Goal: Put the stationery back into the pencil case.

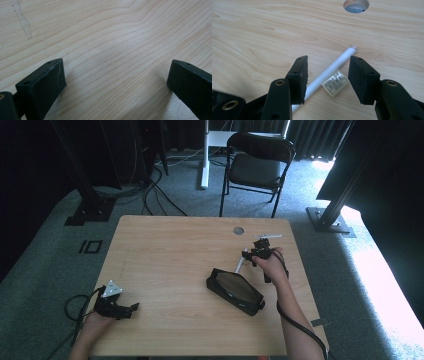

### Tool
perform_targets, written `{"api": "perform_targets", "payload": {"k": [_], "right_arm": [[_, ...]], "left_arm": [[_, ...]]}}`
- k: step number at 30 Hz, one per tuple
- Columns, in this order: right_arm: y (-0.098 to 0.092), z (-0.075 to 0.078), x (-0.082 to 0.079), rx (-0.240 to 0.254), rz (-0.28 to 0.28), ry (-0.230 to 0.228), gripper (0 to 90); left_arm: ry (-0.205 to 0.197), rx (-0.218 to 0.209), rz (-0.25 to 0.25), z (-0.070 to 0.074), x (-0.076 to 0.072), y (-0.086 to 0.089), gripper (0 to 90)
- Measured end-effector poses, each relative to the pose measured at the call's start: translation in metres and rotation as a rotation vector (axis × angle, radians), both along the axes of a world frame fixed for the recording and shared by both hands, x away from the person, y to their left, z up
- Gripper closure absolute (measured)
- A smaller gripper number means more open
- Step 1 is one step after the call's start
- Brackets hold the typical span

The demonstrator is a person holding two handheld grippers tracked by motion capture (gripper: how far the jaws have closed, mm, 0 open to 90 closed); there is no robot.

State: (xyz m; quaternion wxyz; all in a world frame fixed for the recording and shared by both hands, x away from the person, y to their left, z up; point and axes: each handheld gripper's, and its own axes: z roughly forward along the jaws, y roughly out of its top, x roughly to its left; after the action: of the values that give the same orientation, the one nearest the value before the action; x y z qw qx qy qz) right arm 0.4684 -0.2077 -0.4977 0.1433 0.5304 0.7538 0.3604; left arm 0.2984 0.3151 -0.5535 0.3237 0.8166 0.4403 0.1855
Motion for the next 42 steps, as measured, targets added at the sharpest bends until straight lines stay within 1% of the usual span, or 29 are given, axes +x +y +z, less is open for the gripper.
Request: {"api": "perform_targets", "payload": {"k": [1, 5, 6, 8, 11, 14, 16, 17, 19, 26, 29, 33, 34, 35, 36, 38, 39, 40, 42], "right_arm": [[0.002, -0.002, 0.003, -0.015, -0.004, 0.006, 49.9], [0.01, -0.01, 0.013, -0.047, -0.023, 0.029, 49.9], [0.011, -0.012, 0.015, -0.051, -0.024, 0.036, 49.9], [0.013, -0.016, 0.019, -0.054, -0.046, 0.056, 50.0], [0.016, -0.02, 0.023, -0.049, -0.05, 0.069, 50.5], [0.022, -0.024, 0.026, -0.064, -0.046, 0.082, 51.5], [0.024, -0.026, 0.028, -0.081, -0.054, 0.102, 52.9], [0.025, -0.026, 0.028, -0.088, -0.056, 0.098, 53.3], [0.028, -0.028, 0.029, -0.091, -0.048, 0.107, 54.0], [0.037, -0.029, 0.03, -0.115, -0.032, 0.109, 58.4], [0.043, -0.032, 0.031, -0.13, -0.015, 0.114, 59.6], [0.046, -0.032, 0.031, -0.148, -0.007, 0.108, 62.0], [0.047, -0.032, 0.032, -0.155, -0.002, 0.107, 63.6], [0.049, -0.032, 0.032, -0.164, 0.008, 0.108, 67.8], [0.051, -0.032, 0.032, -0.165, 0.011, 0.109, 68.5], [0.054, -0.031, 0.033, -0.182, 0.016, 0.109, 73.2], [0.056, -0.031, 0.034, -0.179, 0.016, 0.11, 74.3], [0.057, -0.031, 0.034, -0.181, 0.02, 0.106, 77.4], [0.059, -0.032, 0.035, -0.179, 0.02, 0.1, 78.2]], "left_arm": [[0.0, 0.0, 0.0, 0.0, 0.0, 0.0, 2.1], [0.0, 0.001, 0.0, 0.0, 0.0, 0.0, 2.1], [0.0, 0.0, 0.0, 0.0, 0.0, 0.0, 2.1], [0.0, 0.0, 0.0, 0.0, 0.0, 0.0, 2.1], [0.0, 0.0, 0.0, 0.0, 0.0, 0.0, 2.1], [0.0, 0.0, 0.0, 0.0, 0.0, 0.0, 2.1], [0.0, 0.0, 0.0, 0.0, 0.0, 0.0, 2.1], [0.0, 0.0, 0.0, 0.0, 0.0, 0.0, 2.1], [0.0, 0.0, 0.0, 0.0, 0.0, 0.0, 2.1], [0.0, 0.0, 0.0, 0.0, 0.0, 0.0, 2.1], [0.0, 0.0, 0.0, 0.0, 0.0, 0.0, 2.1], [0.0, 0.0, 0.0, 0.0, 0.0, 0.0, 2.1], [0.0, 0.0, 0.0, 0.0, 0.0, 0.0, 2.1], [0.0, 0.0, 0.0, 0.0, 0.0, 0.0, 2.1], [0.0, 0.0, 0.0, 0.0, 0.0, 0.0, 2.2], [0.0, 0.0, 0.0, 0.0, 0.0, 0.0, 2.1], [0.0, 0.0, 0.0, 0.0, 0.0, 0.0, 2.1], [0.0, 0.001, 0.0, 0.0, 0.0, 0.0, 2.1], [0.0, 0.0, 0.0, 0.0, 0.0, 0.0, 2.1]]}}
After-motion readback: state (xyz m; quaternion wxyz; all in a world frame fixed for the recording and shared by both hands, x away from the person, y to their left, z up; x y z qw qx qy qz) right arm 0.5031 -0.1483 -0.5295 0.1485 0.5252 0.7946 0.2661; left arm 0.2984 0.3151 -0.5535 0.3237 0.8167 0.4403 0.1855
